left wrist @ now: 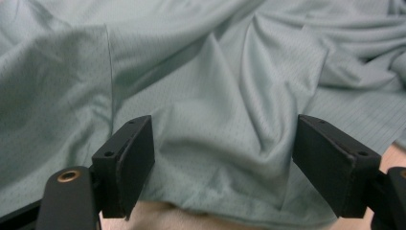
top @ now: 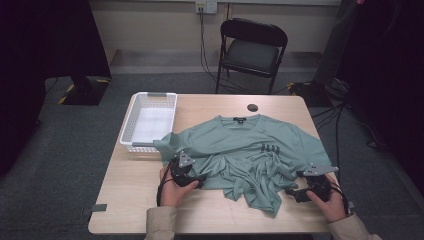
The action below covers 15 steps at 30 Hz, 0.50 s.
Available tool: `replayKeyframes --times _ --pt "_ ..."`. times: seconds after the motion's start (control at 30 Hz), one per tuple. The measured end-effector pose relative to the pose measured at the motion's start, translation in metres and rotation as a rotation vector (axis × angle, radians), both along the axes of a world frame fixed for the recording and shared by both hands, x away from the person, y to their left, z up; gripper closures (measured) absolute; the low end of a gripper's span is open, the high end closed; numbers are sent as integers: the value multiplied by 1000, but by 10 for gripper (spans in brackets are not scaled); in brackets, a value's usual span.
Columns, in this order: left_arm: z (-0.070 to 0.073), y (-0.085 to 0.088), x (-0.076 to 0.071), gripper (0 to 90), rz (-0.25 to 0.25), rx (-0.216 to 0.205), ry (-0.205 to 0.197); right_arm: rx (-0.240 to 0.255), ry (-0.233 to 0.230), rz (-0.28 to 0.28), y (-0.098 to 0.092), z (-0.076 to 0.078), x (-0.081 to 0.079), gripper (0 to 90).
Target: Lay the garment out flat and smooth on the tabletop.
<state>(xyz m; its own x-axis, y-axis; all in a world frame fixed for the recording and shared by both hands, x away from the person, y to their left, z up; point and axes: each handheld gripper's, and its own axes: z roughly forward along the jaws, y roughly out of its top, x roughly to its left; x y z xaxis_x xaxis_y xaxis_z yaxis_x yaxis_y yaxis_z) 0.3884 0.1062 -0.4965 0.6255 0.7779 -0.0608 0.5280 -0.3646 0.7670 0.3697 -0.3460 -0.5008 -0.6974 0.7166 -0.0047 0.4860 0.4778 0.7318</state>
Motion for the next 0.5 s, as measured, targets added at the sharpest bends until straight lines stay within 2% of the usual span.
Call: replayKeyframes --times 0.5 --pt "-4 0 0 182 -36 32 -3 0 0 0 0 0 0 98"
